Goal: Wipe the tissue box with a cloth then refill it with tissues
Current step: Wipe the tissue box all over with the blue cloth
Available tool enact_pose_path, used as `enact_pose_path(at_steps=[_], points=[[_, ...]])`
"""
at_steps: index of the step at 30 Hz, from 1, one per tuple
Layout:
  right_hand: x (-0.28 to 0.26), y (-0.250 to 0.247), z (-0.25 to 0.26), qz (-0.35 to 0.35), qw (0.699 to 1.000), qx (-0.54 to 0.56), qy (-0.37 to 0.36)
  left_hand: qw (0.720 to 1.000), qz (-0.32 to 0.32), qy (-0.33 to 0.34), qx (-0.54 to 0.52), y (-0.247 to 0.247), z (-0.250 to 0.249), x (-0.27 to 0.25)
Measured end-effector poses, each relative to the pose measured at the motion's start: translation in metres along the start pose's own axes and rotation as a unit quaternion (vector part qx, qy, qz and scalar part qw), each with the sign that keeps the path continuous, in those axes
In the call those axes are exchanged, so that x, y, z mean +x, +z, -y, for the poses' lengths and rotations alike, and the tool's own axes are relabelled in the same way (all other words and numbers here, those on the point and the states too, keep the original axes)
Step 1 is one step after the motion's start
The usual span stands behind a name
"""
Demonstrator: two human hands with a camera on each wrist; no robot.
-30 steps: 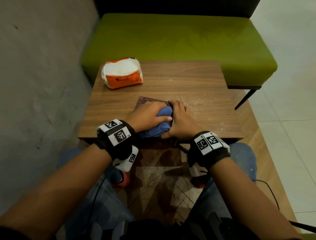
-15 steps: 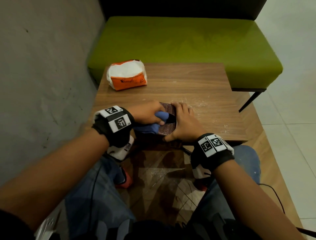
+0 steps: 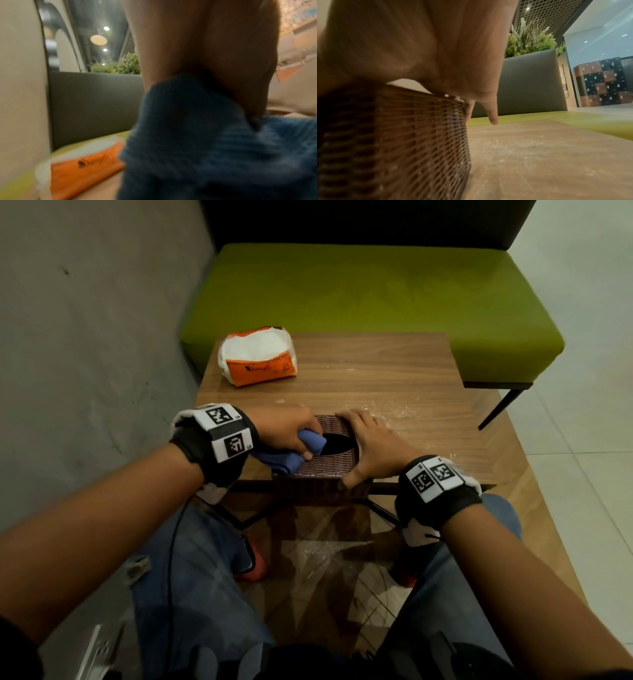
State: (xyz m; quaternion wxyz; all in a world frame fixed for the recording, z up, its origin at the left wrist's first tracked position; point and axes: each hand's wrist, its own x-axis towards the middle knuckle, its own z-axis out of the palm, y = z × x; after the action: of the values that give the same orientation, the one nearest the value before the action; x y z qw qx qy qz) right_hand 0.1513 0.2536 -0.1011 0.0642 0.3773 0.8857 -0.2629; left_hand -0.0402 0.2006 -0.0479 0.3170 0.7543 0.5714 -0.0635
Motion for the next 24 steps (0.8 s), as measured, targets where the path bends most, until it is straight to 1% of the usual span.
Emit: enact_pose_path(at_steps=[2, 3, 4, 6, 7, 8, 11, 14, 16, 18, 19, 20, 22, 24], points=[[0.003, -0.012, -0.005, 0.024, 0.999, -0.025, 0.003, 1.000, -0.031, -0.007, 0.000, 0.008, -0.004, 0.003], [0.003, -0.016, -0.008, 0.017, 0.999, -0.023, 0.019, 0.998, -0.058, -0.016, -0.003, 0.014, -0.006, 0.005], [0.000, -0.017, -0.009, -0.008, 0.999, -0.011, 0.042, 0.995, -0.089, -0.030, -0.016, 0.019, -0.006, 0.007], [-0.010, -0.009, -0.004, -0.086, 0.992, 0.025, 0.090, 0.985, -0.139, -0.075, -0.066, 0.030, -0.004, 0.010], [-0.017, 0.001, 0.001, -0.115, 0.987, 0.049, 0.099, 0.979, -0.159, -0.097, -0.087, 0.035, -0.003, 0.011], [-0.025, 0.012, 0.007, -0.128, 0.984, 0.073, 0.096, 0.972, -0.177, -0.116, -0.103, 0.039, -0.004, 0.012], [-0.041, 0.042, 0.027, -0.134, 0.980, 0.118, 0.083, 0.955, -0.212, -0.148, -0.142, 0.044, -0.008, 0.015], [-0.035, 0.052, 0.041, -0.125, 0.985, 0.085, 0.087, 0.947, -0.224, -0.168, -0.157, 0.043, -0.013, 0.020], [-0.027, 0.053, 0.046, -0.135, 0.982, 0.093, 0.089, 0.949, -0.217, -0.175, -0.146, 0.043, -0.019, 0.024], [-0.023, 0.054, 0.042, -0.165, 0.977, 0.105, 0.081, 0.956, -0.203, -0.157, -0.143, 0.040, -0.019, 0.026], [-0.022, 0.054, 0.038, -0.173, 0.977, 0.101, 0.074, 0.964, -0.183, -0.142, -0.134, 0.035, -0.017, 0.024], [-0.023, 0.054, 0.033, -0.169, 0.979, 0.093, 0.066, 0.975, -0.148, -0.123, -0.114, 0.029, -0.015, 0.021], [-0.024, 0.048, 0.024, -0.141, 0.987, 0.067, 0.040, 0.994, -0.055, -0.080, -0.058, 0.013, -0.012, 0.015], [-0.024, 0.039, 0.017, -0.112, 0.992, 0.052, 0.008, 0.999, 0.015, -0.043, -0.002, -0.001, -0.015, 0.012]])
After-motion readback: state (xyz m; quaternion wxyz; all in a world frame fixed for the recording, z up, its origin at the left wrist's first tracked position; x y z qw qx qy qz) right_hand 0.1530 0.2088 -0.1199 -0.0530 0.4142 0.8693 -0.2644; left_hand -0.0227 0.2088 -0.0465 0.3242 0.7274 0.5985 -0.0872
